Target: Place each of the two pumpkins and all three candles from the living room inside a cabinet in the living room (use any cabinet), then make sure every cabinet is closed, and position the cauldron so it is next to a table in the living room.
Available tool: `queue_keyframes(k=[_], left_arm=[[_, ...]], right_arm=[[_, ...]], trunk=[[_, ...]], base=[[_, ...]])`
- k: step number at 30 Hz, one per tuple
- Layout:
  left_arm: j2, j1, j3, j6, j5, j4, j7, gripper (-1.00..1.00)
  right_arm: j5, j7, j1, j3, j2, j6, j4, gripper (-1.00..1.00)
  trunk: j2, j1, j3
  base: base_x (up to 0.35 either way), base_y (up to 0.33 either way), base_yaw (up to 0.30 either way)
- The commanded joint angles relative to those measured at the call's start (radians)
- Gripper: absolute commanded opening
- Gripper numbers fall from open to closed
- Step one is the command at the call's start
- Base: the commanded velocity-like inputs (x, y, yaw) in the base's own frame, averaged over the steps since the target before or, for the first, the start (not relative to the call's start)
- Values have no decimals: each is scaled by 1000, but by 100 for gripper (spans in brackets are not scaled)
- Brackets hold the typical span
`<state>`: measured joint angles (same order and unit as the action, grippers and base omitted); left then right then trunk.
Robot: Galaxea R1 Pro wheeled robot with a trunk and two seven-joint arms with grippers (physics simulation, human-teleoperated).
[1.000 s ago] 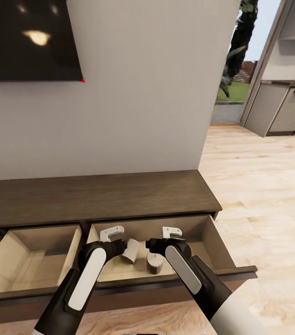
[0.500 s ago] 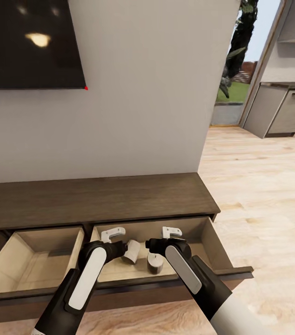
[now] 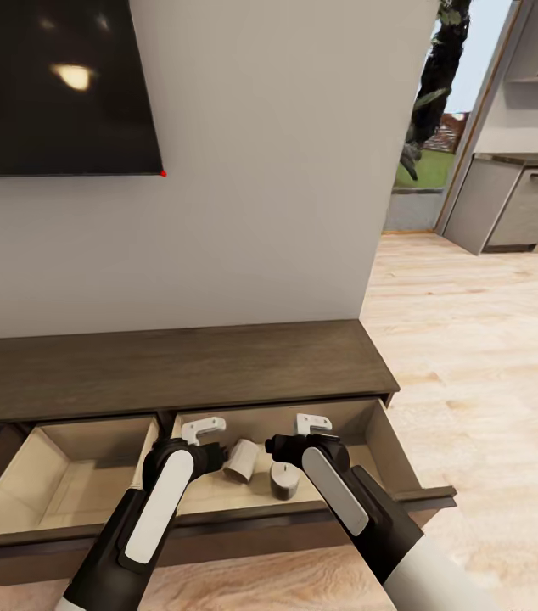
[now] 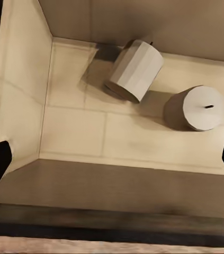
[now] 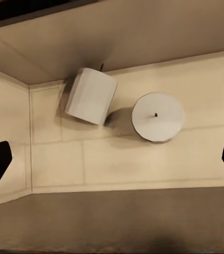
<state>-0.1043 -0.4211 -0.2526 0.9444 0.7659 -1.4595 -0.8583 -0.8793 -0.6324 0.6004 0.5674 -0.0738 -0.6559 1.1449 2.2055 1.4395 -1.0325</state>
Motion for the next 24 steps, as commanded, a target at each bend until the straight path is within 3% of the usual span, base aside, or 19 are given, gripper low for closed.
queue_keyframes(k=[1,15,24], left_arm=[[0,-1,-1,2,9,-1,-11,100],[-1,-1,-2,2,9,-1,-15,100],[0,-1,-2,4,8,-1,-15,100]], right_arm=[[-10,-10,1,1,0,-1,1,100],[-10,-12,1,-1,-1,0,4,100],[-22,-13,1,-15,0,-10,60,100]], trunk=[[-7,-5,2],[-105,-58,46],[-168,-93,74]], base=[[-185,72,0],[-19,7,0],[0,0,0]])
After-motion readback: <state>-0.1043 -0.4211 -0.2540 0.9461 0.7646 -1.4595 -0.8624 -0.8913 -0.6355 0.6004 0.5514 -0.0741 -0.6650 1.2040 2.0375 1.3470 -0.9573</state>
